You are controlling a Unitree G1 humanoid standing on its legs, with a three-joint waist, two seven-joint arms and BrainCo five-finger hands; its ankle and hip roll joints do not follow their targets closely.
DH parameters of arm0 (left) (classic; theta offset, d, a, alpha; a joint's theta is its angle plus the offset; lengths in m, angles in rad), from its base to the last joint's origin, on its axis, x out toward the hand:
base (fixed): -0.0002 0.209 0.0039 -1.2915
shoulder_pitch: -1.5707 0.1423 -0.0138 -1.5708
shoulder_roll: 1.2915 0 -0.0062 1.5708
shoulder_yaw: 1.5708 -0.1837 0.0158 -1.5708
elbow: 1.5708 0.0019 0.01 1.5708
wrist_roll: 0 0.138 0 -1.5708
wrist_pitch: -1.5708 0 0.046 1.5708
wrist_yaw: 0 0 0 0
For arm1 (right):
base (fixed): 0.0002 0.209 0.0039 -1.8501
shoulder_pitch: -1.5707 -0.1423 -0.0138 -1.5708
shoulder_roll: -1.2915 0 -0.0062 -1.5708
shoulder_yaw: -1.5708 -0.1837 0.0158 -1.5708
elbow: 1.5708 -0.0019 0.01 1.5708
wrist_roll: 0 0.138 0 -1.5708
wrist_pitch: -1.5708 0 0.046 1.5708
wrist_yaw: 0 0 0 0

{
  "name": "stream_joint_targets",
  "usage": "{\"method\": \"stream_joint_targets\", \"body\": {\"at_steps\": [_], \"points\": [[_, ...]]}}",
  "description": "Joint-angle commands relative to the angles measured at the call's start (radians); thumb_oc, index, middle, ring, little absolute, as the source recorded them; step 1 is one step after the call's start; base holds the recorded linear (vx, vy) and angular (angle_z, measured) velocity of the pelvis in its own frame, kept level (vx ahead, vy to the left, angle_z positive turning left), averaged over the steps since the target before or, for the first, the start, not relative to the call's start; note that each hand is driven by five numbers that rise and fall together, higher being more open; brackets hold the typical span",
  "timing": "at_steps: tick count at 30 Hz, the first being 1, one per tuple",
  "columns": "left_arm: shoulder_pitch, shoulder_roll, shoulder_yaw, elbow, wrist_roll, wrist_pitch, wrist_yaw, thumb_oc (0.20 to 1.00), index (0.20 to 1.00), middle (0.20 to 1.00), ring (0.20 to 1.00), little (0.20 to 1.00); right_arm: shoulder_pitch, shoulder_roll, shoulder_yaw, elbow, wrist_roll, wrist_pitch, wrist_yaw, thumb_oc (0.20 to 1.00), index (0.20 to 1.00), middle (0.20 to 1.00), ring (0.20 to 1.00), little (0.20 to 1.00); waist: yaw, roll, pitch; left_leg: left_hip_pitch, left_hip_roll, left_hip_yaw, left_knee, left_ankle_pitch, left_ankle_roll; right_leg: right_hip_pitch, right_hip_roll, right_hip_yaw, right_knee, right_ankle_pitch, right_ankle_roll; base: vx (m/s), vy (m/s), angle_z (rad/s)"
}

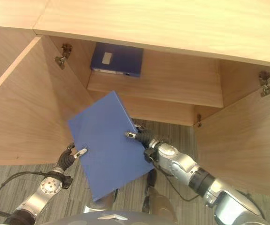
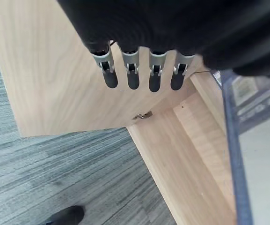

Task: Put the empty folder in the office cabinet

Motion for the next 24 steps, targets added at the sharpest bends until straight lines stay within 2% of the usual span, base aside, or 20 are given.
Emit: {"method": "stream_joint_targets", "body": {"at_steps": [1, 3, 8, 15, 18, 20, 24], "points": [[-0.017, 0.015, 0.005, 0.119, 0.051, 0.002, 0.073, 1.000, 1.000, 1.000, 1.000, 1.000, -0.021, 0.066, -0.089, -0.087, 0.057, -0.172, -0.011, 0.200, 0.200, 0.200, 0.200, 0.200, 0.007, -0.043, -0.026, -0.046, 0.010, -0.005, -0.009, -0.078, -0.010, 0.023, -0.082, -0.012, 0.029, -0.082, 0.075, -0.06, 0.007, -0.05], [-0.038, -0.004, 0.000, 0.176, 0.054, 0.007, 0.103, 1.000, 1.000, 1.000, 1.000, 1.000, -0.020, 0.102, -0.137, -0.025, 0.074, -0.196, -0.052, 0.200, 0.200, 0.200, 0.200, 0.200, 0.007, -0.041, -0.021, -0.061, 0.003, -0.010, -0.009, -0.075, -0.007, 0.009, -0.085, -0.015, 0.029, -0.078, 0.077, 0.00, 0.000, 0.00], [-0.051, -0.024, -0.003, 0.263, 0.075, 0.013, 0.138, 1.000, 1.000, 1.000, 1.000, 1.000, 0.028, 0.126, -0.222, 0.041, 0.116, -0.223, -0.092, 0.200, 0.200, 0.200, 0.200, 0.200, 0.000, -0.044, -0.030, -0.062, -0.010, -0.013, -0.009, -0.084, 0.000, 0.012, -0.095, -0.018, 0.023, -0.075, 0.082, 0.02, 0.021, 0.06], [-0.077, -0.042, -0.009, 0.327, 0.058, 0.011, 0.174, 1.000, 1.000, 1.000, 1.000, 1.000, 0.029, 0.183, -0.337, 0.176, 0.153, -0.268, -0.142, 0.200, 0.200, 0.200, 0.200, 0.200, 0.006, -0.037, -0.016, -0.080, -0.020, -0.021, -0.009, -0.083, 0.004, -0.006, -0.100, -0.019, 0.027, -0.074, 0.086, 0.00, 0.000, 0.00], [-0.113, -0.063, -0.050, 0.400, 0.046, 0.006, 0.183, 1.000, 1.000, 1.000, 1.000, 1.000, -0.072, 0.232, -0.440, 0.430, 0.179, -0.279, -0.215, 0.200, 0.200, 0.200, 0.200, 0.200, 0.018, -0.027, -0.006, -0.090, -0.026, -0.028, -0.009, -0.080, 0.005, -0.012, -0.099, -0.022, 0.027, -0.071, 0.084, 0.00, 0.005, 0.03], [-0.119, -0.069, -0.056, 0.424, 0.047, 0.006, 0.189, 1.000, 1.000, 1.000, 1.000, 1.000, -0.097, 0.241, -0.473, 0.470, 0.186, -0.282, -0.229, 0.200, 0.200, 0.200, 0.200, 0.200, 0.020, -0.026, -0.005, -0.092, -0.026, -0.029, -0.009, -0.081, 0.006, -0.014, -0.099, -0.022, 0.026, -0.071, 0.084, 0.00, 0.005, 0.05], [-0.131, -0.088, -0.076, 0.504, 0.021, 0.008, 0.210, 1.000, 1.000, 1.000, 1.000, 1.000, -0.227, 0.251, -0.606, 0.667, 0.224, -0.312, -0.320, 0.200, 0.200, 0.200, 0.200, 0.200, 0.036, -0.016, 0.013, -0.113, -0.031, -0.037, -0.009, -0.077, 0.007, -0.032, -0.096, -0.018, 0.024, -0.069, 0.083, 0.00, 0.001, -0.01]]}}
